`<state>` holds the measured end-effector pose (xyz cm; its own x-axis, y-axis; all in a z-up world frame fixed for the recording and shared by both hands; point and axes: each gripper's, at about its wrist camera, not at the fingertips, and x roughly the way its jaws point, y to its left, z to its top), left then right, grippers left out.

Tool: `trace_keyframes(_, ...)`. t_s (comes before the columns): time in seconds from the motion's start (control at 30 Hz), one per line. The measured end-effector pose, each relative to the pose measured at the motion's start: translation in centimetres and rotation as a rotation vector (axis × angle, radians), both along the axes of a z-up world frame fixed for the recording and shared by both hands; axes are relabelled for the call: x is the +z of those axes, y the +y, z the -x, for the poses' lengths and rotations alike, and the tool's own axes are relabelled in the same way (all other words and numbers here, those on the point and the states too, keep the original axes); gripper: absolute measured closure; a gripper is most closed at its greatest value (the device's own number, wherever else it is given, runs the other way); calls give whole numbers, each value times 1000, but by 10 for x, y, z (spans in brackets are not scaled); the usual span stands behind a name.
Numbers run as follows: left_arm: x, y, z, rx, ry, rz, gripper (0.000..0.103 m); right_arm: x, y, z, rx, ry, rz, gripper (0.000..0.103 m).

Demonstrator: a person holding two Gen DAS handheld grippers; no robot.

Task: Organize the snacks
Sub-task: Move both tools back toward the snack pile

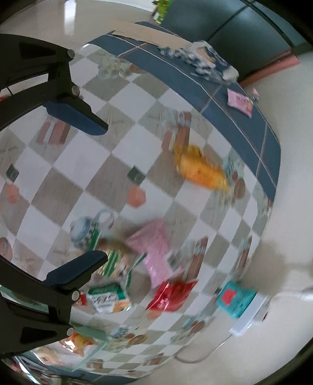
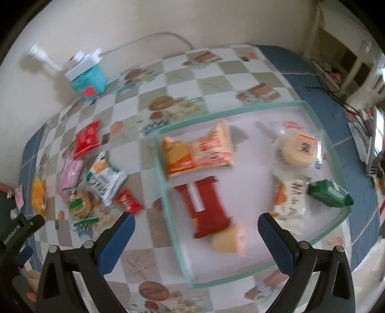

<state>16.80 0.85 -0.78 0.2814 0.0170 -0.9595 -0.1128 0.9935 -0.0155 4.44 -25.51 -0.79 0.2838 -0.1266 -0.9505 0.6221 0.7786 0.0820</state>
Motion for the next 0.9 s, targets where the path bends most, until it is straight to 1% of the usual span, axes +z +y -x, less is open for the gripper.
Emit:
trace_keyframes(0.23, -4, 35, -9, 53, 7, 17, 6, -9, 33, -21, 61, 10, -5, 0)
trace_keyframes(0.43, -12, 48, -16, 80, 27, 22, 6, -18, 54, -39, 109, 20, -8, 0)
trace_keyframes(0.57, -19, 44, -21, 73, 46, 33, 6, -24, 59, -47, 135, 17, -14, 0)
trace_keyframes(0.73, -33, 26, -25, 58, 76, 60, 6, -29, 57, -54, 142, -19, -19, 1)
trace_keyframes(0.83, -37, 18, -27, 59, 79, 83, 6, -31, 53, -58, 141, -36, -20, 3)
trace_keyframes(0.9, -38, 10, -27, 36, 73, 94, 6, -33, 51, -61, 148, -44, -13, 8)
